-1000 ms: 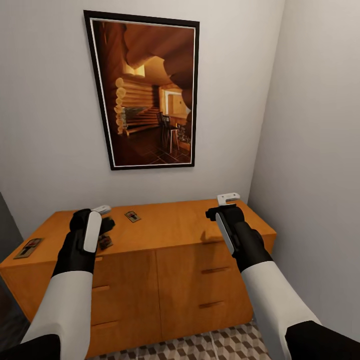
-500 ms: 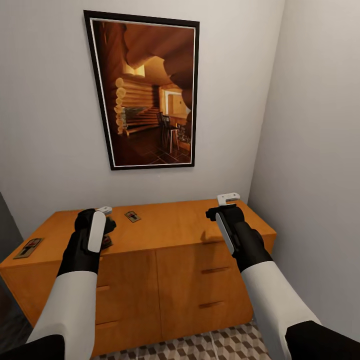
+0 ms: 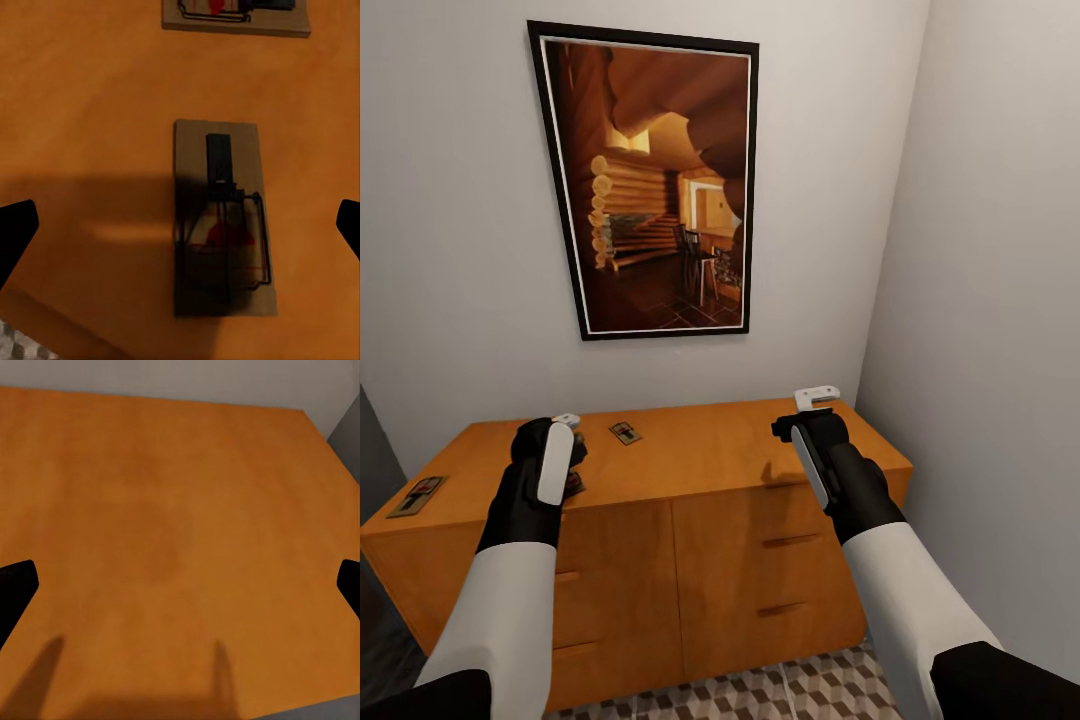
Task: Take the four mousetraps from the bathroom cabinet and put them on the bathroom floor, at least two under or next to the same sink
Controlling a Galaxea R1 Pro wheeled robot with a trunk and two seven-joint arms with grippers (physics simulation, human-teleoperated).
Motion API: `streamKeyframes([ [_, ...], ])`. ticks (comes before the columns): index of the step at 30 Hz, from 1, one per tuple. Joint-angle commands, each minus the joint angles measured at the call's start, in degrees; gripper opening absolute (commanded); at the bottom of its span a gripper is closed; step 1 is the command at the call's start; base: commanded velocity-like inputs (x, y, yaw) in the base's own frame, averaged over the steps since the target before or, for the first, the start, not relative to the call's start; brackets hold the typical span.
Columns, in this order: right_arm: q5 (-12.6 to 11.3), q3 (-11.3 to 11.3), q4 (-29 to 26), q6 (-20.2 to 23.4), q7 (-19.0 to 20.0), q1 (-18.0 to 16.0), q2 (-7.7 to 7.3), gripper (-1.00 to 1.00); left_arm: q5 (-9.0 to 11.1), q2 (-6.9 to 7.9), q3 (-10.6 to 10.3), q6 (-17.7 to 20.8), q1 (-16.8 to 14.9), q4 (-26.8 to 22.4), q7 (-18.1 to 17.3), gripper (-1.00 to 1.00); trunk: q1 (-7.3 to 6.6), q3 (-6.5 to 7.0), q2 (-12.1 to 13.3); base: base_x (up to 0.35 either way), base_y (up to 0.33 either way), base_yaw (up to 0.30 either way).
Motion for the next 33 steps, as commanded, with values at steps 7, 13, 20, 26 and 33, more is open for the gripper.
streamKeyframes([
  [7, 0.3, 0.0, 0.0, 0.4, 0.1, 0.0, 0.00, 1.00, 3.0, -0.58, -0.2, -0.4, -0.1, -0.2, 5.0, 1.00, 0.00, -0.07, 0.0, 0.000, 0.000, 0.000],
  [13, 0.3, 0.0, -0.1, 0.4, 0.1, -0.1, 0.00, 1.00, 8.0, -0.70, -0.4, -2.0, -0.5, -0.1, 11.1, 1.00, 0.00, -0.07, 0.0, 0.000, 0.000, 0.000],
  [20, 0.3, 0.0, -0.1, 0.4, 0.1, 0.0, 0.00, 1.00, 12.5, -0.72, -1.9, -3.6, -0.7, 0.1, 18.1, 1.00, 0.00, -0.07, 0.0, 0.000, 0.000, 0.000],
  [26, 0.2, 0.0, -0.1, 0.4, 0.1, 0.0, 0.00, 1.00, 15.7, -0.62, -6.2, -6.3, -0.7, 1.9, 20.5, 1.00, 0.00, -0.07, 0.0, 0.000, 0.000, 0.000],
  [33, 0.3, 0.0, -0.1, 0.4, 0.1, 0.0, 0.00, 1.00, 17.4, -0.56, -9.6, -10.7, -0.8, 5.2, 21.0, 1.00, 0.00, -0.07, 0.0, 0.000, 0.000, 0.000],
])
